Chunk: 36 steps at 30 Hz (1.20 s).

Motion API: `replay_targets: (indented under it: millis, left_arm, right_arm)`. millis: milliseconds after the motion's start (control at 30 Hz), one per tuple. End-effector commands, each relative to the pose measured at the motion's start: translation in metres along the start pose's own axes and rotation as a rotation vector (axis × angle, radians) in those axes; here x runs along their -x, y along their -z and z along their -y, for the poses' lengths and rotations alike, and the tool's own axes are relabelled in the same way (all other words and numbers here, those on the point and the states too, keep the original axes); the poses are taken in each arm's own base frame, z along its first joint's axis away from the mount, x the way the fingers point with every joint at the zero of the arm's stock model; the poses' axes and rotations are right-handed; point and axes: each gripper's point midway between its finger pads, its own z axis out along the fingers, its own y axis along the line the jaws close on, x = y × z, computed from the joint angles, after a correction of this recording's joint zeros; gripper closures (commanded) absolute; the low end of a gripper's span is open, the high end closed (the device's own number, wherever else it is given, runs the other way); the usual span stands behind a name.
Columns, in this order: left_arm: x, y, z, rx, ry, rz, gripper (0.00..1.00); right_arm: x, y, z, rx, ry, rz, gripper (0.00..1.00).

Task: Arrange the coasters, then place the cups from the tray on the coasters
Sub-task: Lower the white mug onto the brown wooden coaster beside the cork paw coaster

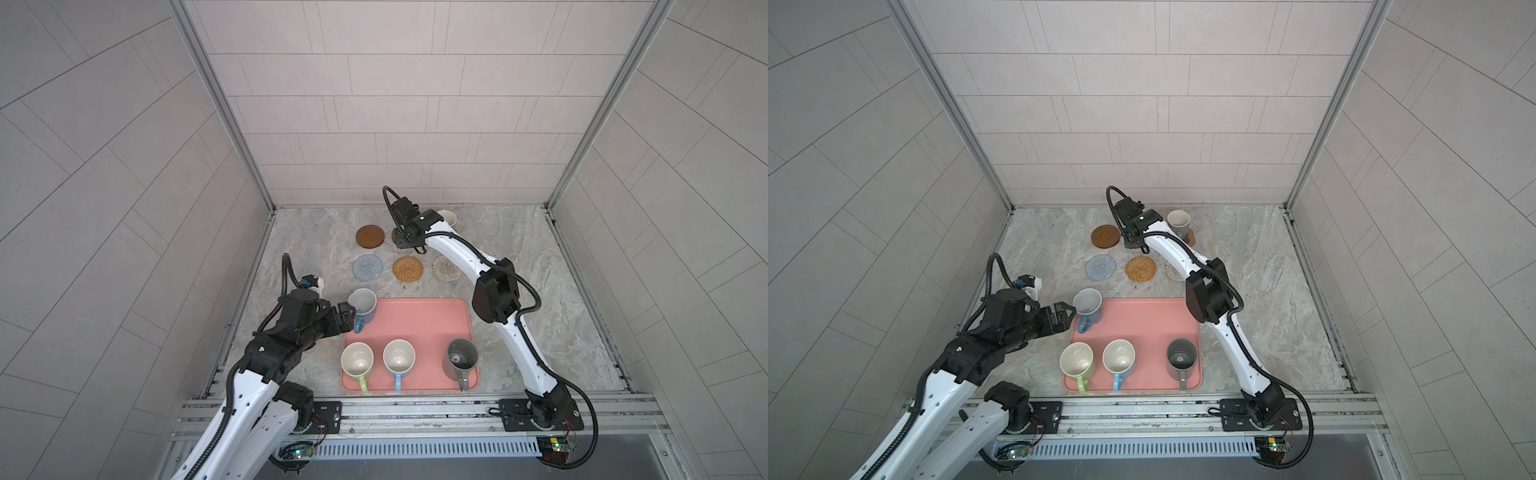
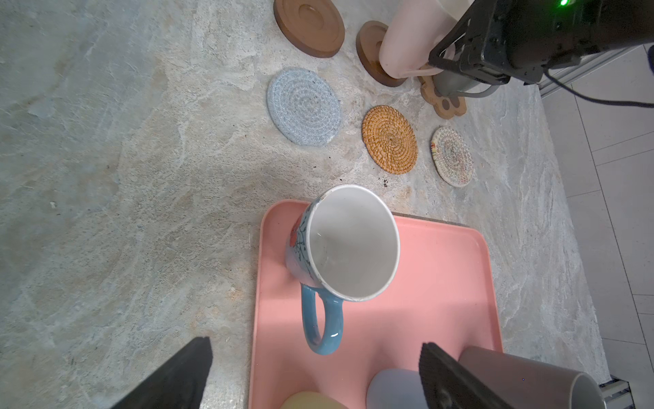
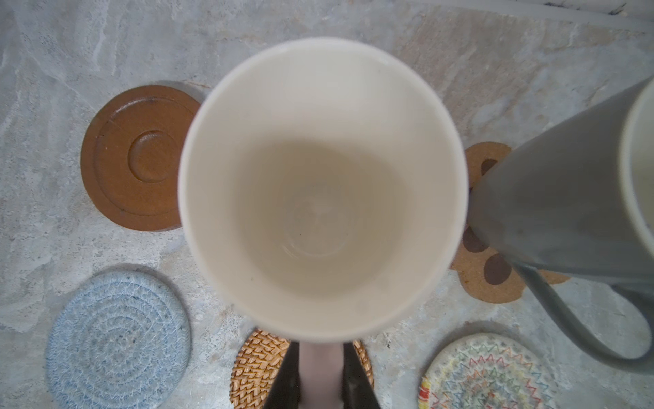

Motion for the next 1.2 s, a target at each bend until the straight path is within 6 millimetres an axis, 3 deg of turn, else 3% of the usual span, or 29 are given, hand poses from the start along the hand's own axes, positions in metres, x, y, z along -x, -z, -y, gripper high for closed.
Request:
replay_targets:
  millis: [0, 400, 933, 1167]
  left_arm:
    - [-0.002, -0.002, -0.001, 0.003, -0.016, -0.004, 0.01]
    - [-0.003, -0.004, -0.002, 0.008, -0.016, -0.011, 0.01]
    - [-0.003, -0.003, -0.002, 0.009, -0.015, -0.009, 0.01]
    - [-0.003, -0.003, -0.002, 0.008, -0.014, -0.005, 0.01]
  right_arm:
    - [0.021, 0.005, 0.002, -0.003, 0.005, 0.065, 0.92]
    - [0.032, -0.001, 0.003, 0.019, 0.000, 0.091, 0.92]
    - [0.025, -0.018, 0.007, 0.019, -0.003, 0.063, 0.91]
    - [0.025, -0.018, 0.006, 0.027, -0.011, 0.060, 0.84]
